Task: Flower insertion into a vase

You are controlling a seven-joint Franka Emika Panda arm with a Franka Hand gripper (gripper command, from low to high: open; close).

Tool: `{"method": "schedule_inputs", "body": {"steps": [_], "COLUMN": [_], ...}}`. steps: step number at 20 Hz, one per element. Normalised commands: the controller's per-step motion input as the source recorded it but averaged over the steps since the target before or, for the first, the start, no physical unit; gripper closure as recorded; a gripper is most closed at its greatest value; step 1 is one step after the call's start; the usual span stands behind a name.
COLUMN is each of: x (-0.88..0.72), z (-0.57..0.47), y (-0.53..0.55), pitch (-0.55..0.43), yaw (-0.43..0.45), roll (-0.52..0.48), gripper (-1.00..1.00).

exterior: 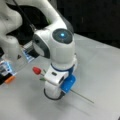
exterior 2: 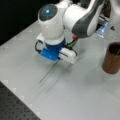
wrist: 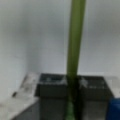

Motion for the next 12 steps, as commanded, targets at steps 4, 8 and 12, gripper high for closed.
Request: {"method": "schedule_inputs", "body": {"steps": [4,8,12], "x": [-0.33,-0.36,-0.34], "z": [0.55,0.42,0.16], "y": [0.31,0.28,0.19], "pitch": [-0.123,-0.147,-0.17], "yaw": [-0.213,-0.183,-0.11], "roll": [0.05,0.022,0.016], "gripper": [1.0,1.0,1.0]}}
